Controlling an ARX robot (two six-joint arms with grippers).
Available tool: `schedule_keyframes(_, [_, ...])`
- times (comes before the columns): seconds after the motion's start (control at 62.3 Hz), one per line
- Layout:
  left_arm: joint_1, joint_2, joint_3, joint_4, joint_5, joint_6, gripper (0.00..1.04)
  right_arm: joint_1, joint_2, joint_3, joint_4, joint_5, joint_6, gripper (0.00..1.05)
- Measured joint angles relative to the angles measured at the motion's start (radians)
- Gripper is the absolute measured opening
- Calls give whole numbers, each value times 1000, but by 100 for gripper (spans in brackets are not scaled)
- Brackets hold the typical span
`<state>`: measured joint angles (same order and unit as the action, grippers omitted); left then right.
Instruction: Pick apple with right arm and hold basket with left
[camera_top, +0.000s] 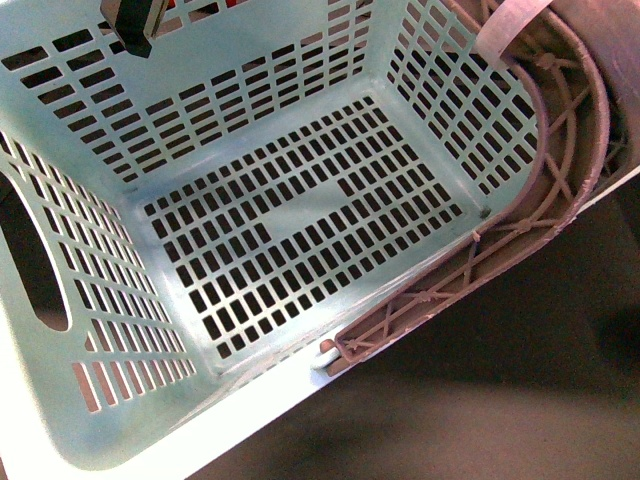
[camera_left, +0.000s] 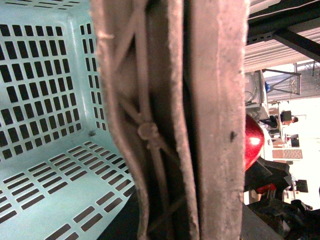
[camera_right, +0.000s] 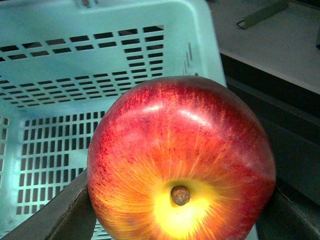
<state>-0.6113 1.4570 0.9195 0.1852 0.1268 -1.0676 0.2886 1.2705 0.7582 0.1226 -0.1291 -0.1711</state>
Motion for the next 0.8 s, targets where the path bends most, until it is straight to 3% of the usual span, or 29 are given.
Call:
schedule_keyframes(0.209, [0,0,0,0,0,0,17,53,40,-4,38,48,25,76])
schedule_keyframes(0.353, [0,0,0,0,0,0,17,64,50,-15,47,54,43,97])
schedule_keyframes(0.626, [-1,4,-1,-1,1,-5,17,45,26,-30,64,71,71,96])
schedule_keyframes(0.803, [2,3,-1,-1,-17,6,17,-58,-86,-85,58,69,93,96])
